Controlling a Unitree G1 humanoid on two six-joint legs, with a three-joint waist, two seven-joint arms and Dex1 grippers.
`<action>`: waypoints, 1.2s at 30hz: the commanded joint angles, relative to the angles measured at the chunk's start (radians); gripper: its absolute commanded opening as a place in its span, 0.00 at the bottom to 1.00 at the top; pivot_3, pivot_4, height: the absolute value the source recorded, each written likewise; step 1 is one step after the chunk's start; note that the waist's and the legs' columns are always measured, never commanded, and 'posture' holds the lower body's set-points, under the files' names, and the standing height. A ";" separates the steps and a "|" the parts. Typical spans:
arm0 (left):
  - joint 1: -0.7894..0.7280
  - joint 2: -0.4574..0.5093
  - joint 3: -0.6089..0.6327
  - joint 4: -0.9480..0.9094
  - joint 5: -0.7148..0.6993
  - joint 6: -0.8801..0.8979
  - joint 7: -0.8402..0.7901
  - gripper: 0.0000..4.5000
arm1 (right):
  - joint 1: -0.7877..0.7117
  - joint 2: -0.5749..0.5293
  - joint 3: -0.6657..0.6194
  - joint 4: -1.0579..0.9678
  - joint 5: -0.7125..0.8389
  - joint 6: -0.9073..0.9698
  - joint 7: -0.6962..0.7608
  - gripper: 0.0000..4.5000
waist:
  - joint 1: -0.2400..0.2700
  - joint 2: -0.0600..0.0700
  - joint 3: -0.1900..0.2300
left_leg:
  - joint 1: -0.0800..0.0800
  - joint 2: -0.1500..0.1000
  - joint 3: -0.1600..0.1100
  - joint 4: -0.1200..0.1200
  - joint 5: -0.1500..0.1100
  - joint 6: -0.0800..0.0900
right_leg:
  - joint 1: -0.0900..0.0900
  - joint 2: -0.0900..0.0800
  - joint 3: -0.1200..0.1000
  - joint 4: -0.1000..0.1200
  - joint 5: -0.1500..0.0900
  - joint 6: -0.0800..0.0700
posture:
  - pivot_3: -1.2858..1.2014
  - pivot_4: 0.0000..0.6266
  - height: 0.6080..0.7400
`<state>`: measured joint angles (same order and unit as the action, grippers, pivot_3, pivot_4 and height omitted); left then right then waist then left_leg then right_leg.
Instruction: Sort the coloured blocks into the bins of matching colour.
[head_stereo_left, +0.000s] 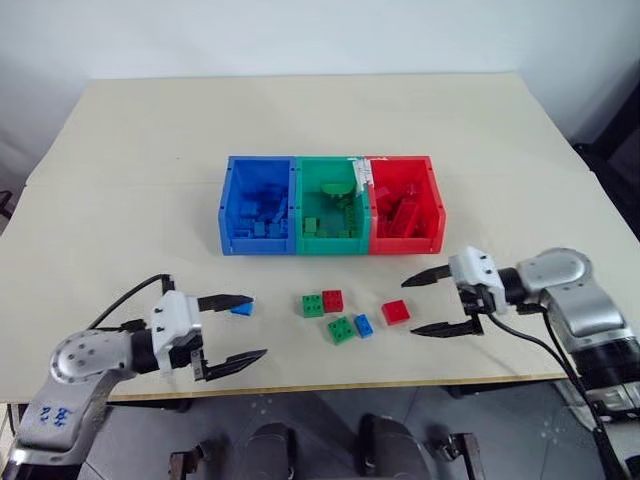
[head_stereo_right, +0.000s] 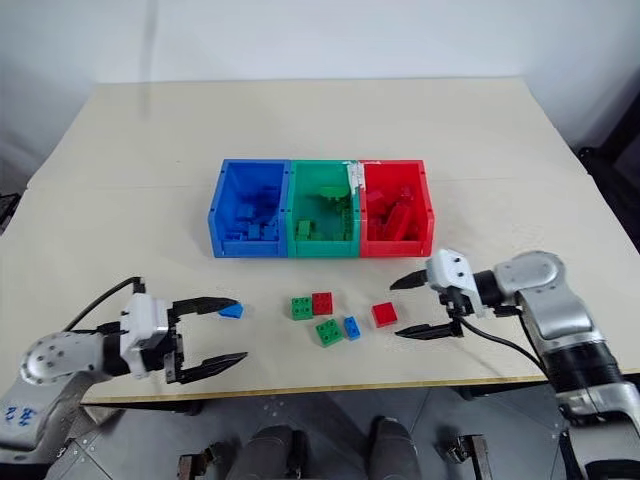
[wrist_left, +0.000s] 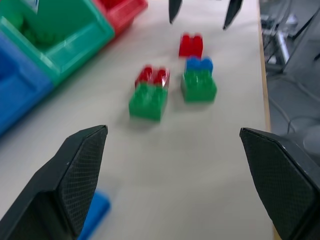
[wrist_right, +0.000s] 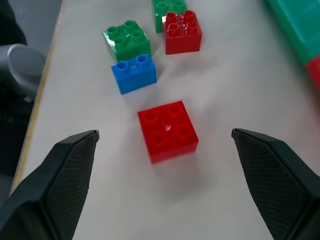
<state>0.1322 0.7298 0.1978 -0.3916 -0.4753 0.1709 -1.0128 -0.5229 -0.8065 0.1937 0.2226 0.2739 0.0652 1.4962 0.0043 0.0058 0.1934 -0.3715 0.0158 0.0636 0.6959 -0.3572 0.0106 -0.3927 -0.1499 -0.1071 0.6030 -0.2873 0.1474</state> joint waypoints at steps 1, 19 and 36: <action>0.021 0.001 0.034 -0.067 -0.021 -0.006 0.018 1.00 | -0.011 0.008 0.013 0.032 -0.038 -0.058 0.026 0.99 | 0.004 0.000 0.000 | 0.000 0.000 0.000 0.000 0.000 0.000 | 0.000 0.000 0.000 0.000 0.000 0.000 | 0.52 0.24 1.00; 0.067 -0.030 0.067 -0.112 -0.038 0.013 0.073 1.00 | -0.008 0.061 -0.083 0.027 0.058 0.000 -0.038 0.31 | -0.005 0.000 0.000 | 0.000 0.000 0.001 0.000 0.000 0.000 | 0.000 0.000 0.000 0.001 0.000 0.000 | 0.52 0.24 1.00; 0.168 -0.085 0.226 -0.172 -0.110 0.044 0.177 1.00 | -0.372 0.240 -0.181 0.373 -0.054 0.051 -0.452 0.68 | -0.007 0.000 0.000 | -0.001 0.000 0.001 0.000 -0.001 0.000 | -0.002 0.000 0.001 0.003 0.000 -0.001 | 0.52 0.24 1.00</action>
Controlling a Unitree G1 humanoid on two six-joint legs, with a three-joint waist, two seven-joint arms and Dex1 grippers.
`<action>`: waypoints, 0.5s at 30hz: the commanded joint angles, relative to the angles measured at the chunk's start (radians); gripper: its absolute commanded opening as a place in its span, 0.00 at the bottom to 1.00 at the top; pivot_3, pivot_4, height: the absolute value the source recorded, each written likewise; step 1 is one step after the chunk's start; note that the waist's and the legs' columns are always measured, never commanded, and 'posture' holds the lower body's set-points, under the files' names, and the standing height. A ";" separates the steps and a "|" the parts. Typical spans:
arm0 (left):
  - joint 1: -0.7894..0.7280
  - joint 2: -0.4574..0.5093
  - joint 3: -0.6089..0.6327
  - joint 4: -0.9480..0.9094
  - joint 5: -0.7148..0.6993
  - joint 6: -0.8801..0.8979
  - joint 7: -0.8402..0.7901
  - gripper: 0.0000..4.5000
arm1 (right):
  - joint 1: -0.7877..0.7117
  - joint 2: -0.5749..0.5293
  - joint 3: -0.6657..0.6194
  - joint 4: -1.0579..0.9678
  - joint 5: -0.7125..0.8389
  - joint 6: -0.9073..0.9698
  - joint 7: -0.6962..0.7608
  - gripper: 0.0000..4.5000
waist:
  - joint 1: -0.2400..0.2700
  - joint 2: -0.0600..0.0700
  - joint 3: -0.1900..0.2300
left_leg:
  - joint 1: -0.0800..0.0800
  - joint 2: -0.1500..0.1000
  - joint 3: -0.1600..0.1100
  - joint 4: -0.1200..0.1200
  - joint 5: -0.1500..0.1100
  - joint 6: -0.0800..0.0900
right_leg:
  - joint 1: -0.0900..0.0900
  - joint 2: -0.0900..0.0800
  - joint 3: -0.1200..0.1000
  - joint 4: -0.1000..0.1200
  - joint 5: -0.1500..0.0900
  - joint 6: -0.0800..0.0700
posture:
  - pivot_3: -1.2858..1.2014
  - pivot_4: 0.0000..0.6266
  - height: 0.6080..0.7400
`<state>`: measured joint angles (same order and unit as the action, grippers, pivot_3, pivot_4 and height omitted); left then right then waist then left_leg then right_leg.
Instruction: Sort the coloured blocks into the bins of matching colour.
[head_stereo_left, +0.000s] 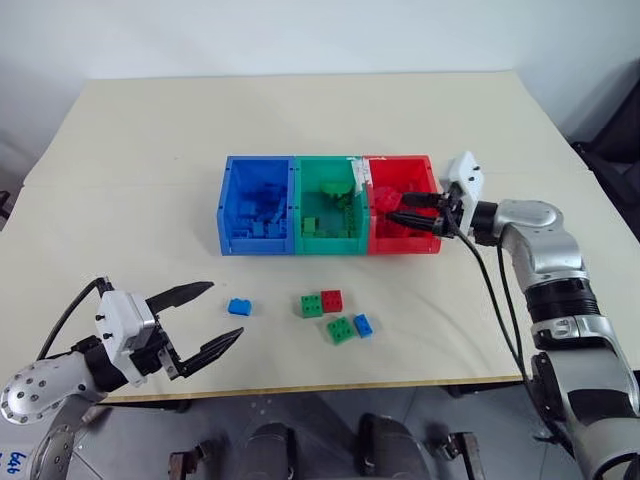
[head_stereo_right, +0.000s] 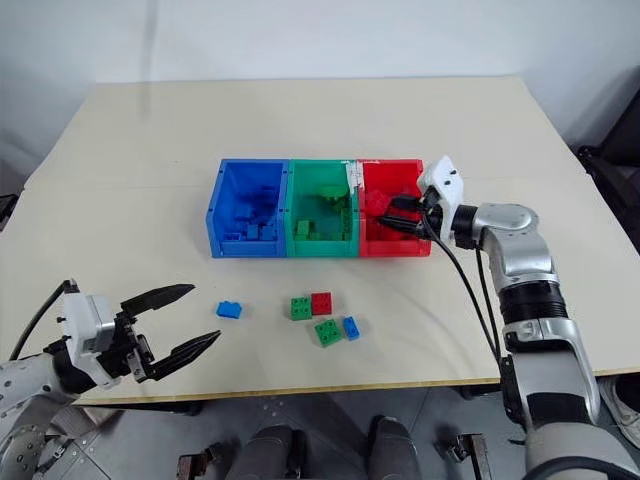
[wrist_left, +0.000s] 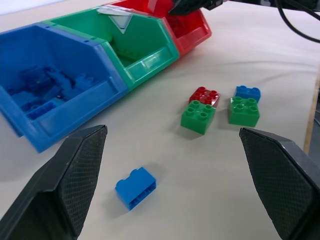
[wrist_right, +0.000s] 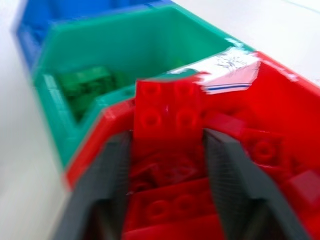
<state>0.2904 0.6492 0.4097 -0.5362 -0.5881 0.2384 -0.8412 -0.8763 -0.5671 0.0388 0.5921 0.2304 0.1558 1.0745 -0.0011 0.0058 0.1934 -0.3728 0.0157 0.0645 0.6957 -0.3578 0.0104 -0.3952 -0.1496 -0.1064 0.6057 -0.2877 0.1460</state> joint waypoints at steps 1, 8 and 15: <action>0.007 -0.006 0.010 -0.024 0.006 -0.025 0.006 1.00 | -0.014 -0.001 -0.029 -0.003 -0.012 -0.046 -0.030 0.77 | -0.003 0.000 0.000 | 0.000 0.000 0.000 0.000 0.000 0.000 | 0.000 0.000 0.000 0.000 0.000 0.000 | 0.52 0.24 1.00; -0.050 0.022 -0.069 0.021 0.045 -0.020 -0.024 1.00 | 0.129 -0.090 -0.083 -0.155 0.052 -0.106 0.100 1.00 | 0.005 0.000 0.000 | 0.000 0.000 0.000 0.000 0.000 0.001 | 0.001 0.000 0.000 -0.001 0.000 0.000 | 0.52 0.24 1.00; -0.227 0.040 -0.229 0.147 0.086 -0.023 -0.114 1.00 | 0.458 -0.270 -0.244 -0.353 0.193 -0.115 0.295 1.00 | 0.019 0.000 0.000 | 0.001 -0.001 0.001 0.000 -0.001 0.001 | 0.002 0.000 -0.001 -0.001 0.000 0.000 | 0.52 0.24 1.00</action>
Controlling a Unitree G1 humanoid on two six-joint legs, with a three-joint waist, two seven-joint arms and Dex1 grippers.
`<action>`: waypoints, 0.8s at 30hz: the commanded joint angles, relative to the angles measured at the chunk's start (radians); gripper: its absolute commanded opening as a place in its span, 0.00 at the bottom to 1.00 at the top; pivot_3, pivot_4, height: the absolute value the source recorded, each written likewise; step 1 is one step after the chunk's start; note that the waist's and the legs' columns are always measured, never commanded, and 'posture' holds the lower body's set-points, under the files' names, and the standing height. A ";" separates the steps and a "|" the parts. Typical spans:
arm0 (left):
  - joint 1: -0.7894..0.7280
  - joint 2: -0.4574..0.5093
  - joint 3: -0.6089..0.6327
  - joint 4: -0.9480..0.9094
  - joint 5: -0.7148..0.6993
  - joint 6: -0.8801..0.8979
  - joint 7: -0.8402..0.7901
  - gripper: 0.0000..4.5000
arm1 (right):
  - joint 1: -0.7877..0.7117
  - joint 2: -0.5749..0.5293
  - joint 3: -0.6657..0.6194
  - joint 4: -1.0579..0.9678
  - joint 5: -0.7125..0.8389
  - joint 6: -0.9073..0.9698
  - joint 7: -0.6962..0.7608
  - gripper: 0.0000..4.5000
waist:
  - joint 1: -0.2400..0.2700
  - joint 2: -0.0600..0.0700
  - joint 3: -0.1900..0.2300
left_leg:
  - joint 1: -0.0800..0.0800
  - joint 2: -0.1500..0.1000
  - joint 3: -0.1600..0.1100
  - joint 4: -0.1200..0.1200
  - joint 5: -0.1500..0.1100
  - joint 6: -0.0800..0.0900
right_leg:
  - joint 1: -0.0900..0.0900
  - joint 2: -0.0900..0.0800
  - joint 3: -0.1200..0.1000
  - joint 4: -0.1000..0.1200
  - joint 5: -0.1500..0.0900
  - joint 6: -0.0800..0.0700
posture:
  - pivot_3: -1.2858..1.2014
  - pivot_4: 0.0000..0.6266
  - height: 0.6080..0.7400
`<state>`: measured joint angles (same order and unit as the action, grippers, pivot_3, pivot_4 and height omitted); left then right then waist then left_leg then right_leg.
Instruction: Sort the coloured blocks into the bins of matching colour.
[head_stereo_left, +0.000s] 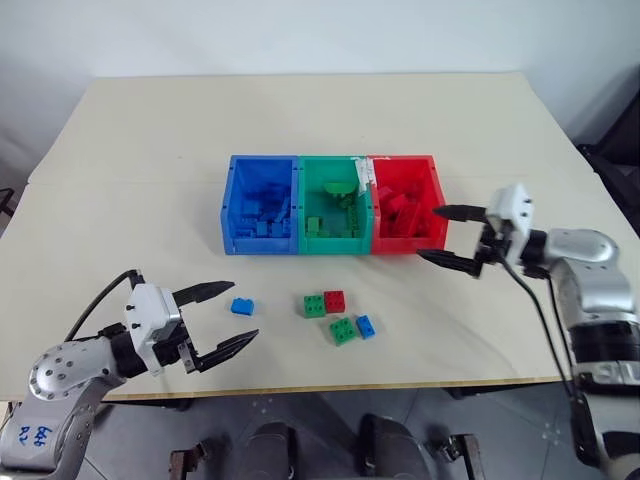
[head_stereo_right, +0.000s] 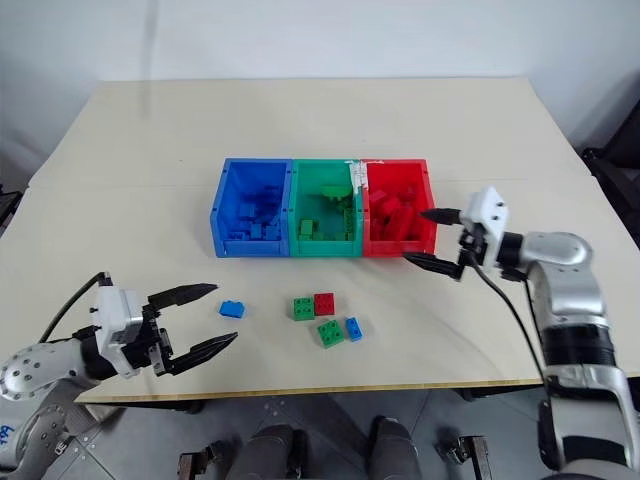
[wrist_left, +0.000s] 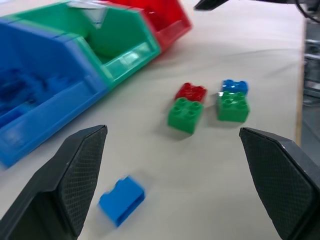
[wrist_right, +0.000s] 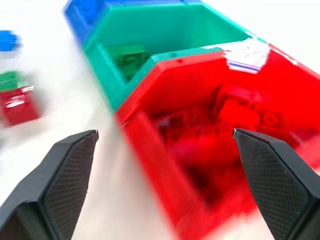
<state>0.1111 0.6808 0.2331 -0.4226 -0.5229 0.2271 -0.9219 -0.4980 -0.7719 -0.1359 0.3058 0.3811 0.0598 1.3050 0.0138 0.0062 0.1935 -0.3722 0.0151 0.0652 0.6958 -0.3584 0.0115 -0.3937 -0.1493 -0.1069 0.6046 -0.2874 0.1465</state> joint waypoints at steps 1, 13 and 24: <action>-0.071 0.010 -0.077 0.049 0.025 -0.011 -0.051 1.00 | 0.121 -0.091 -0.085 -0.073 0.045 -0.025 0.084 1.00 | 0.004 0.000 0.000 | 0.000 0.000 0.000 0.000 0.000 0.000 | 0.000 0.000 0.000 0.000 0.000 0.000 | 0.52 0.24 1.00; -0.234 -0.024 -0.202 0.181 0.116 -0.157 -0.129 1.00 | 0.217 -0.129 -0.019 -0.116 0.025 -0.081 0.162 1.00 | -0.017 0.000 0.000 | 0.003 0.001 0.003 0.001 0.000 0.000 | 0.001 0.000 0.001 0.001 0.000 0.000 | 0.52 0.24 1.00; 0.016 0.053 0.002 0.075 0.041 -0.116 -0.111 1.00 | -0.007 0.017 0.372 -0.334 -0.038 0.161 0.203 1.00 | -0.009 0.000 0.000 | 0.002 0.003 -0.005 0.001 0.000 -0.001 | -0.001 0.000 0.001 0.001 0.000 0.000 | 0.52 0.24 1.00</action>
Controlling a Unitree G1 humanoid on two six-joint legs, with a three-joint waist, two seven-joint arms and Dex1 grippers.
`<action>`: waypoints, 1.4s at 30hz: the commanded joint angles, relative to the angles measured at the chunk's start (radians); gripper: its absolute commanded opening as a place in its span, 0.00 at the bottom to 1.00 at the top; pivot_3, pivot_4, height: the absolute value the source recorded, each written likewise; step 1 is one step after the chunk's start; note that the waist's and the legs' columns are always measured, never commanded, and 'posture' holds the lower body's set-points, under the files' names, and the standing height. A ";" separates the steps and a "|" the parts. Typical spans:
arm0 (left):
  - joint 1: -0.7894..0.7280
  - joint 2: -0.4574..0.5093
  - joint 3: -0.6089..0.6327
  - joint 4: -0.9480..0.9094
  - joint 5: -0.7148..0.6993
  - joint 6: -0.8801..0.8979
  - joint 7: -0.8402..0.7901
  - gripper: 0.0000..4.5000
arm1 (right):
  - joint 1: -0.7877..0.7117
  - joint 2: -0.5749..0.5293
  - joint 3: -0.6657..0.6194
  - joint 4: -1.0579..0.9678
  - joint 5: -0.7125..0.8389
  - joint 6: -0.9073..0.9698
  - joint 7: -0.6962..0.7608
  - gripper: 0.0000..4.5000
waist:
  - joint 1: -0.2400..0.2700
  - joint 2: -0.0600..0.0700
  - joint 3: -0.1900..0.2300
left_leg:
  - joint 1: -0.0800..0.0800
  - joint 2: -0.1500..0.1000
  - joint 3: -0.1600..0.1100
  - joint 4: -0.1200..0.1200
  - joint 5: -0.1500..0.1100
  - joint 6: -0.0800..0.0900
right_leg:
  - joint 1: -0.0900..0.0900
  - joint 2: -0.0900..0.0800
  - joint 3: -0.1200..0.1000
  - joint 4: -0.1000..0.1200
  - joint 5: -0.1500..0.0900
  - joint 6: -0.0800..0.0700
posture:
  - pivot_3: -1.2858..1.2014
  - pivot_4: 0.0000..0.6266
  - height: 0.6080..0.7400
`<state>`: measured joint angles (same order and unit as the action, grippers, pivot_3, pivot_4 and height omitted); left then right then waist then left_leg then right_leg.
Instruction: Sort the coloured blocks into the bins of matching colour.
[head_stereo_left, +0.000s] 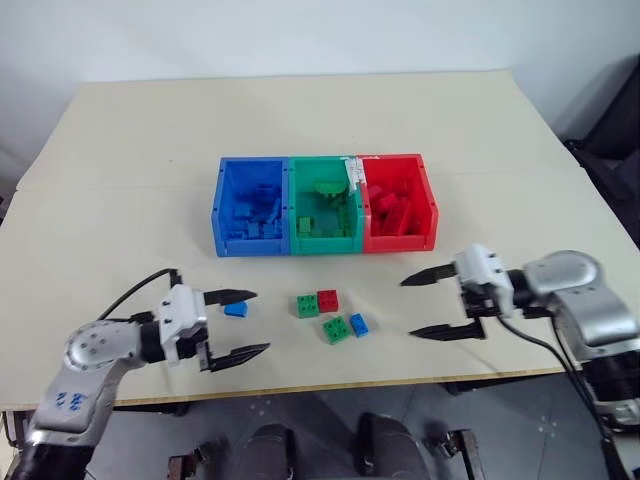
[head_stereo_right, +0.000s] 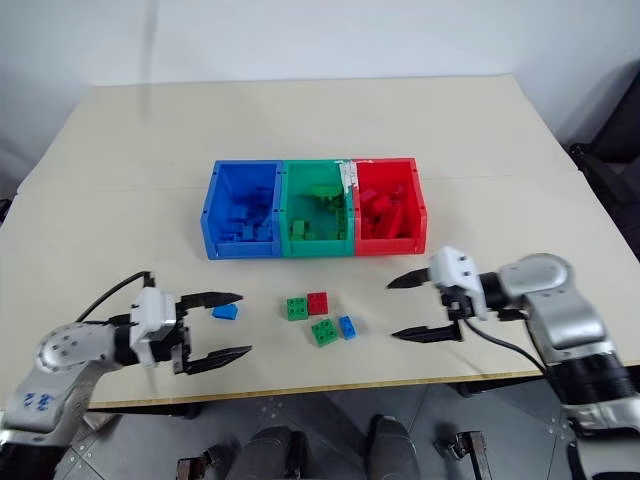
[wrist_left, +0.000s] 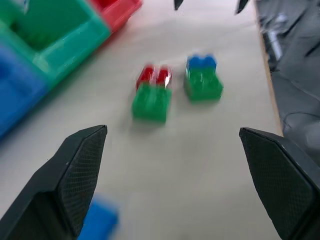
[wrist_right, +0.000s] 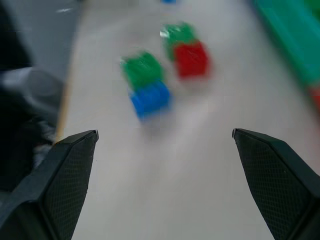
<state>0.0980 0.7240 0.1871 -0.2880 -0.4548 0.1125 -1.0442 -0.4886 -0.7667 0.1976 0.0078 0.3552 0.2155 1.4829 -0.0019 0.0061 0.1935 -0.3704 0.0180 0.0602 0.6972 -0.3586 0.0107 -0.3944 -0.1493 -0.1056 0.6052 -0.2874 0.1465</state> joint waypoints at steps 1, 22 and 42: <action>0.052 0.007 0.064 -0.073 -0.027 -0.001 0.020 1.00 | -0.026 0.033 0.062 -0.024 -0.026 -0.001 0.020 1.00 | 0.016 0.000 0.000 | -0.002 -0.001 -0.001 0.000 0.000 0.000 | 0.000 -0.001 -0.001 0.000 0.000 0.000 | 0.52 0.24 1.00; 0.156 -0.021 0.096 -0.185 -0.025 0.002 0.113 1.00 | -0.089 0.100 0.078 0.163 -0.082 -0.164 0.046 0.32 | 0.000 0.000 0.000 | -0.001 -0.002 0.004 0.001 -0.002 0.002 | 0.001 0.000 -0.001 -0.001 0.001 0.001 | 0.52 0.24 1.00; 0.321 -0.141 0.324 -0.246 -0.122 0.049 0.259 1.00 | -0.656 0.640 0.120 0.554 -0.278 0.117 -0.701 0.32 | -0.027 -0.001 -0.001 | -0.004 -0.001 0.003 0.001 -0.004 0.000 | -0.011 -0.001 0.000 0.009 -0.001 -0.003 | 0.52 0.24 1.00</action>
<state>0.4002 0.5919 0.4794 -0.5016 -0.5603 0.1678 -0.7953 -1.1144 -0.1369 0.3250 0.5047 0.1248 0.3716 0.8517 -0.0290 0.0047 0.1926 -0.3748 0.0164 0.0630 0.6978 -0.3623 0.0105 -0.4058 -0.1509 -0.1052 0.6155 -0.2885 0.1433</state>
